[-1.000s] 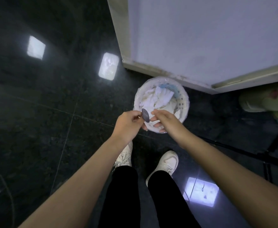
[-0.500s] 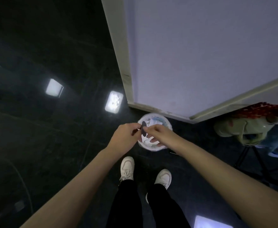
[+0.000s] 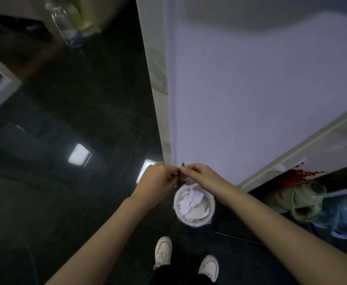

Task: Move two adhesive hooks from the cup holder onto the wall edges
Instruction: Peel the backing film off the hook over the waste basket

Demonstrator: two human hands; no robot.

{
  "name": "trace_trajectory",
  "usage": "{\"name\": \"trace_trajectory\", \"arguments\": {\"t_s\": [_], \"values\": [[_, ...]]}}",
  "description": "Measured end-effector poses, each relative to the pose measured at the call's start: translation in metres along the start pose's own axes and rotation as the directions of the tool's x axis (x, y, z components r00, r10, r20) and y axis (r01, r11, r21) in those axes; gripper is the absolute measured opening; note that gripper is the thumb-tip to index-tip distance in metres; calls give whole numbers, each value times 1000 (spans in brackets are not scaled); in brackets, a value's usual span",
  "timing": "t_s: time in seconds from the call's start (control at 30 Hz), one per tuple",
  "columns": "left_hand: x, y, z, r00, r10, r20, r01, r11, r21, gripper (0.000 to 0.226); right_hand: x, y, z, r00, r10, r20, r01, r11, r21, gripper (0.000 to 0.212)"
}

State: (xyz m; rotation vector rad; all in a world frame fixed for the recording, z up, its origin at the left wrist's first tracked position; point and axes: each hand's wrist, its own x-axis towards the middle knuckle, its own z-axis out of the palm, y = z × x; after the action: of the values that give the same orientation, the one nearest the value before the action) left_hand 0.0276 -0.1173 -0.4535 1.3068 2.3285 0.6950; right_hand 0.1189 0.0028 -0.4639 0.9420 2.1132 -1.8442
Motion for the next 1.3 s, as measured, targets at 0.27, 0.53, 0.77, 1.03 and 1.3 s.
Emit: {"name": "trace_trajectory", "arguments": {"t_s": [0.27,0.53,0.77,1.03,1.3], "values": [[-4,37,-65,969,174,-176,-151,979,136,13,-27,-67,-16,984,-174,-29,172,983,-72,31],[-3,78,-122,923,260,-283,-234,964,122,18,-65,-132,-44,914,-392,-107,382,919,-101,31],[-5,122,-173,885,245,-397,-257,966,23,29,-96,-187,-70,812,-563,-155,545,825,-149,30],[-2,164,-223,860,227,-457,-312,943,-118,34,-133,-243,-88,693,-712,-109,686,699,-202,33],[-6,192,-255,808,303,-504,-432,888,-159,28,-158,-274,-101,630,-772,-77,755,633,-171,35]]}}
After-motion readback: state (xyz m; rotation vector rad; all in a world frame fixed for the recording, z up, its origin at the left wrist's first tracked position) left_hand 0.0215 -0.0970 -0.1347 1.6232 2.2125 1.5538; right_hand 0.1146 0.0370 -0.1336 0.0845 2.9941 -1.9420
